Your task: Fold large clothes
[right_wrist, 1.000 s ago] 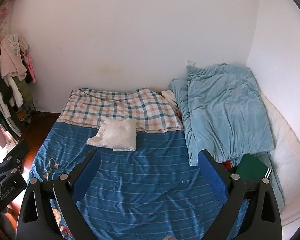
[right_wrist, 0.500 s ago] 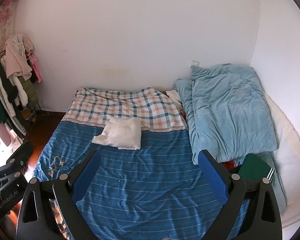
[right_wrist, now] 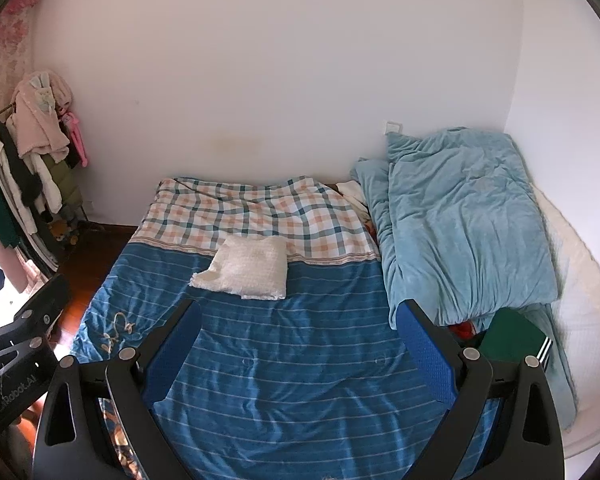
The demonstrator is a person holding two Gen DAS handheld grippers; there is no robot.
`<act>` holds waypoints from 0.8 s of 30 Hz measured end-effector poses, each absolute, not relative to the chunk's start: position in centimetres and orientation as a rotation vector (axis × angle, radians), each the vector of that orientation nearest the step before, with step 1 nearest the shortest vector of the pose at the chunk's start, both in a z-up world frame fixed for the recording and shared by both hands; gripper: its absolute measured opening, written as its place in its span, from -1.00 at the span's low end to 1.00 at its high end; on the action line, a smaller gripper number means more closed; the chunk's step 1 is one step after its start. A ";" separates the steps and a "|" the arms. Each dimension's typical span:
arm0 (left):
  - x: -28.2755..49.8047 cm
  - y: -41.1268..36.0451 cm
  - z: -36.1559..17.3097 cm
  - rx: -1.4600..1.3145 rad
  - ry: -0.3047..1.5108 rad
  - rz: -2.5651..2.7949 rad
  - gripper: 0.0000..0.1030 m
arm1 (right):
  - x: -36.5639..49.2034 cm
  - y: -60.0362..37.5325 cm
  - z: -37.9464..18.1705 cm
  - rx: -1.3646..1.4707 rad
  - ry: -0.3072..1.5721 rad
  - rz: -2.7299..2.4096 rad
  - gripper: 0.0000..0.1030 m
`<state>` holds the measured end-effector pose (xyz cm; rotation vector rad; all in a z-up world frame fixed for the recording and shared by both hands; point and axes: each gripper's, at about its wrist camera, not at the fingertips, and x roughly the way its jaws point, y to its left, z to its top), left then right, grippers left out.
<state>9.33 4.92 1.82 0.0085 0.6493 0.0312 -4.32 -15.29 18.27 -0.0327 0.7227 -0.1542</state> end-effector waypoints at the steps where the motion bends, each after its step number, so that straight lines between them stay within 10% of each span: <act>1: 9.4 4.9 1.8 0.009 0.649 0.030 0.93 | -4.3 -15.4 18.3 -0.031 0.721 -0.154 0.92; 24: 9.4 5.5 2.3 0.011 0.641 0.046 0.93 | -2.6 -14.8 18.6 -0.046 0.710 -0.136 0.92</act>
